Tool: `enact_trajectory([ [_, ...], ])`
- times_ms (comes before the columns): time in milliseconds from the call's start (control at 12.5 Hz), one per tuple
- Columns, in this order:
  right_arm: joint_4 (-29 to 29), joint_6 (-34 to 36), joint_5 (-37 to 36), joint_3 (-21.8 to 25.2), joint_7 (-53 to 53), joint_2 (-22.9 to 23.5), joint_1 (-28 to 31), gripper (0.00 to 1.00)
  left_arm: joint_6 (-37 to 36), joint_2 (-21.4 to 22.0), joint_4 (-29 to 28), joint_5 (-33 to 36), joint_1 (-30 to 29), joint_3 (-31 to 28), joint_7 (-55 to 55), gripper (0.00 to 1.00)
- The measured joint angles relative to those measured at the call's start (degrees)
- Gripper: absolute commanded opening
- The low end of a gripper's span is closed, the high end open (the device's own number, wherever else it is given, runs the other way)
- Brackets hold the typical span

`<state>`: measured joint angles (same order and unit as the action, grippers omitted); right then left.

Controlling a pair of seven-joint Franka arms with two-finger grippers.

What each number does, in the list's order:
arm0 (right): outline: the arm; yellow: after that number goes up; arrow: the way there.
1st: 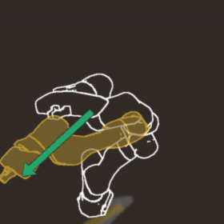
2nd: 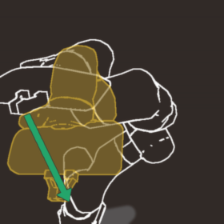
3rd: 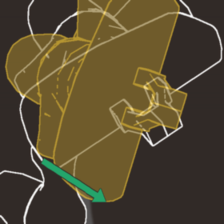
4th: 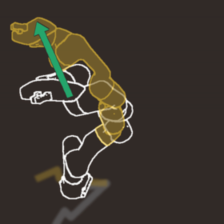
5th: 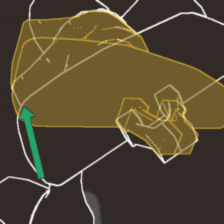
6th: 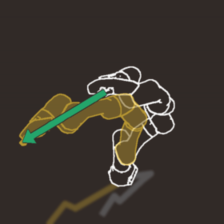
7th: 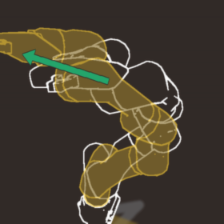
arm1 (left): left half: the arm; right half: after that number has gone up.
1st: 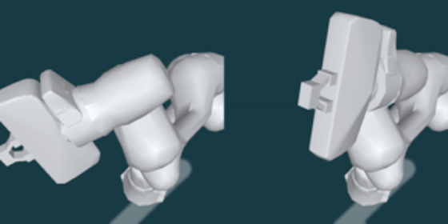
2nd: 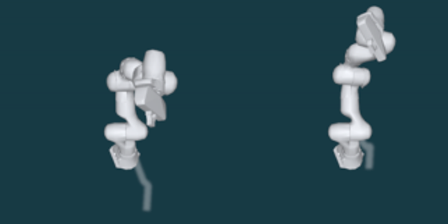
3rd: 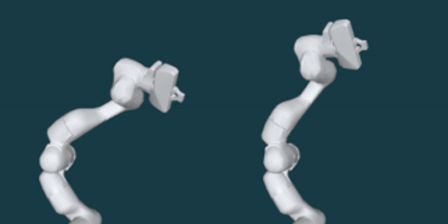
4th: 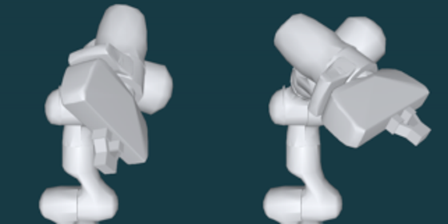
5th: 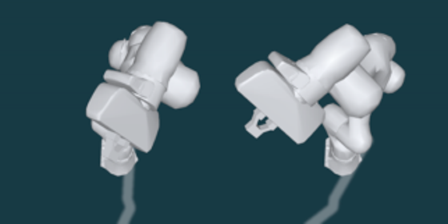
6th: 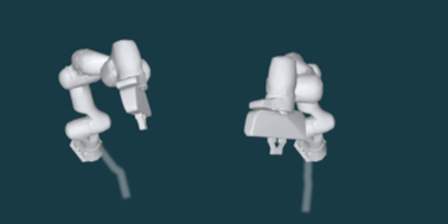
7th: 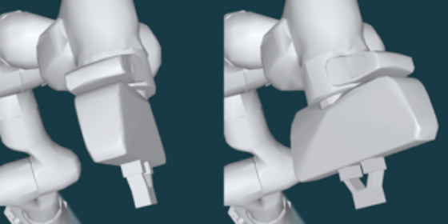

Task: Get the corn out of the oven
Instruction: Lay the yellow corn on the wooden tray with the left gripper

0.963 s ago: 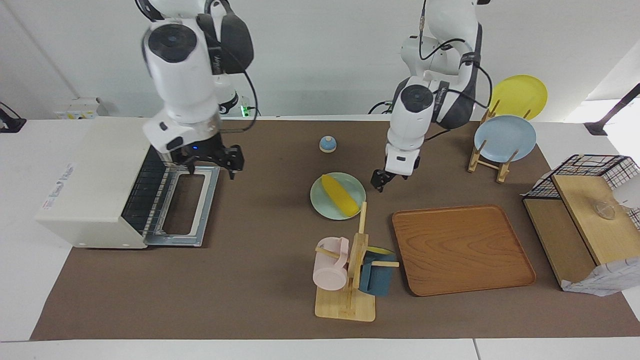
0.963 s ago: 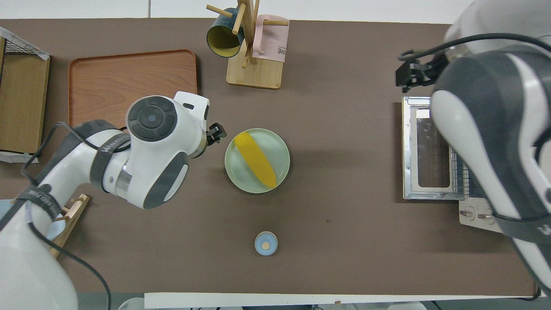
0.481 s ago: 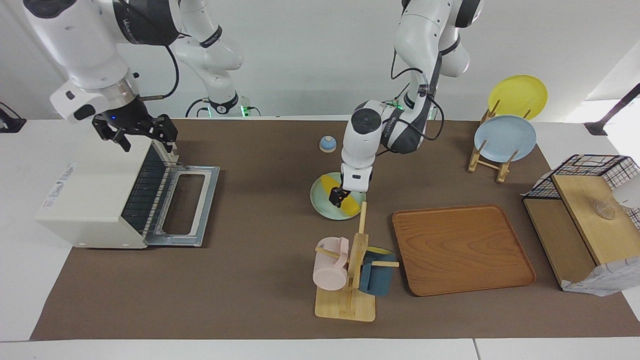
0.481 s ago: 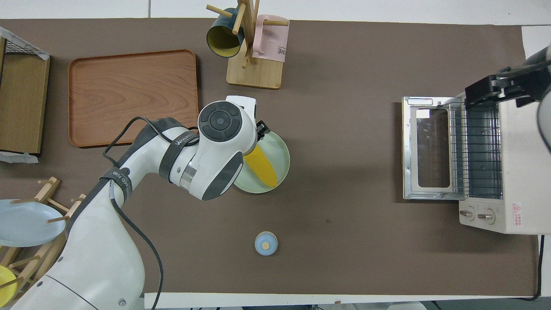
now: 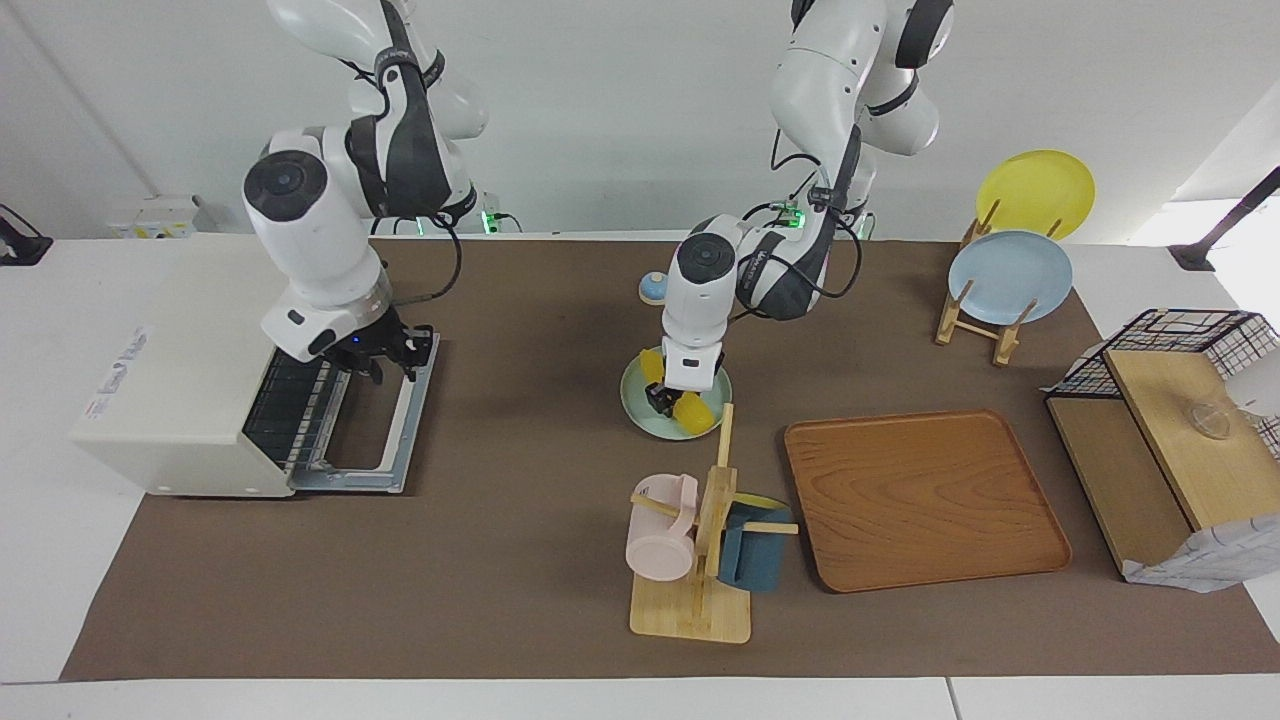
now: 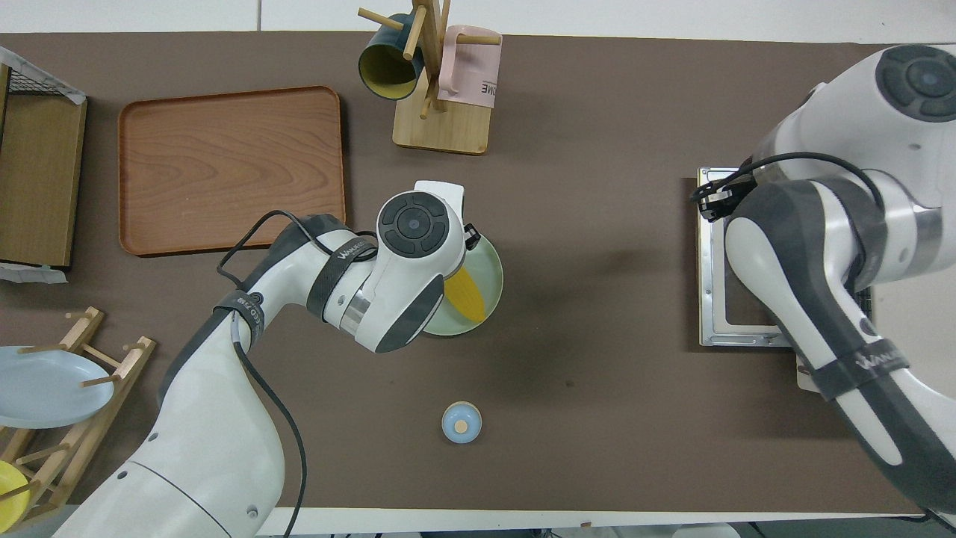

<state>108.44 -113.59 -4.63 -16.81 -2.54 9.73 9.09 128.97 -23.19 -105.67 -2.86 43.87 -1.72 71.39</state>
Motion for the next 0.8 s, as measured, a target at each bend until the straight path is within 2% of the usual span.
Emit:
enact_trajectory([
  [160,2.1,-4.3,0.0,0.0,0.0,3.1,-0.5,0.00,-5.6,0.2,3.7,2.7,-0.3,-1.3,0.0,0.00],
  [321,2.2,-6.3,-0.9,0.0,0.0,5.8,-1.3,0.00,-11.0,2.7,6.3,5.0,-4.6,-2.4,-7.9,0.00],
  [562,2.5,-6.6,-4.9,0.2,0.0,7.2,-1.7,0.00,-12.0,4.6,6.3,5.7,-18.2,-2.9,-34.9,0.00],
  [722,3.5,-6.6,-6.4,0.3,0.0,7.3,-1.5,0.01,-10.6,2.9,6.6,5.7,-26.0,-2.9,-52.2,0.00],
  [802,4.2,-6.9,-7.1,0.3,0.0,7.3,-1.0,0.01,-8.4,0.8,7.4,5.7,-28.1,-2.9,-56.9,0.00],
])
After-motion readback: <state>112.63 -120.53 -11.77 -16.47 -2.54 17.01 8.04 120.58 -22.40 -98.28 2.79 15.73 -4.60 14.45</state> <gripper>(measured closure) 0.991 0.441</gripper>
